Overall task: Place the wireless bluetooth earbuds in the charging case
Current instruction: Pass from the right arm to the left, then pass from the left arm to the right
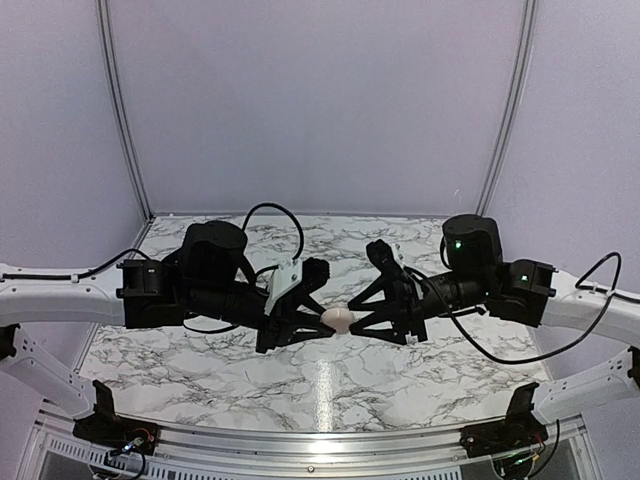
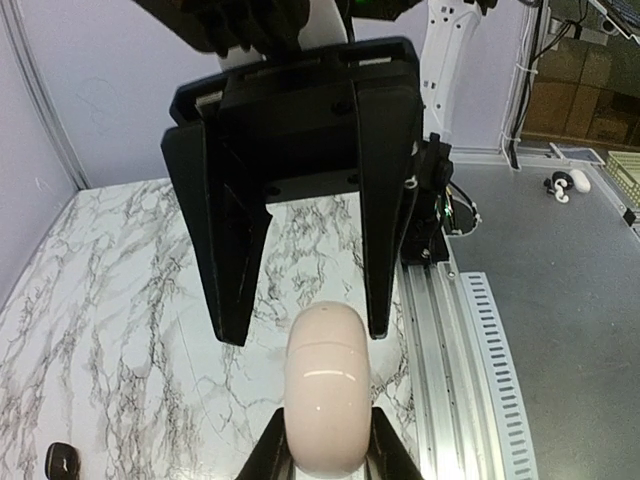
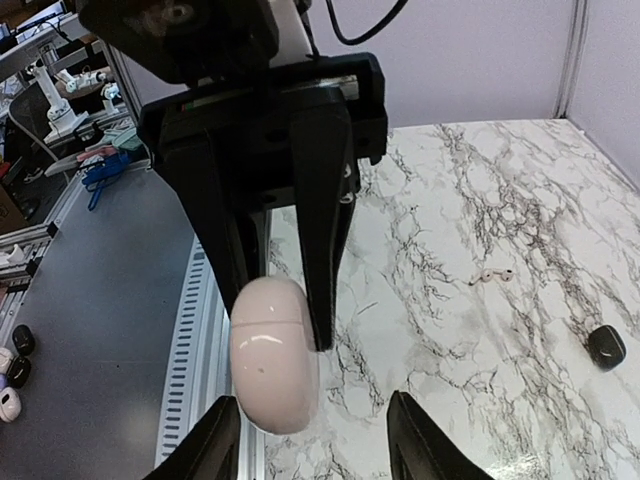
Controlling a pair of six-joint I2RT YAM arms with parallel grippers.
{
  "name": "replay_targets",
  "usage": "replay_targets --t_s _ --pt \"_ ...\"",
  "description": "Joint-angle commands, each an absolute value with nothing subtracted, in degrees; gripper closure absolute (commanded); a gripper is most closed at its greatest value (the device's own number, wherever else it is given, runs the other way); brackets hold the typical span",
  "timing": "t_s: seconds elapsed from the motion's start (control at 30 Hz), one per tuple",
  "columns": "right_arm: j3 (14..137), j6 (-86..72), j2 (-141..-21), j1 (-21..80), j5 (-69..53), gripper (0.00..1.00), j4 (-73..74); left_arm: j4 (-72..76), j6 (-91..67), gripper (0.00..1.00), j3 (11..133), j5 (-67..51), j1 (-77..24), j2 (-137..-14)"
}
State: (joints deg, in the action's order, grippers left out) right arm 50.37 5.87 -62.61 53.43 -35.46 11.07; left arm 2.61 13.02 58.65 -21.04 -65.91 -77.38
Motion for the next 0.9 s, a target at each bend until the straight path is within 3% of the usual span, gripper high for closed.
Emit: replay_targets --t_s 0.0,0.3,0.87 --pt "54.11 9.33 -63.63 56.68 -33.12 0.5 16.66 -4.78 13.08 1.0 61.5 -25.27 -65.41 -80.62" --pt "55.28 10.37 -66.02 59.48 -29.97 0.65 19.41 -6.34 12.87 1.0 63.19 -26.55 -64.95 -81.8" --pt "56.5 10.13 -68.02 59.59 -28.68 0.74 20.04 -6.33 12.22 1.0 63.37 -27.17 -64.77 -82.33"
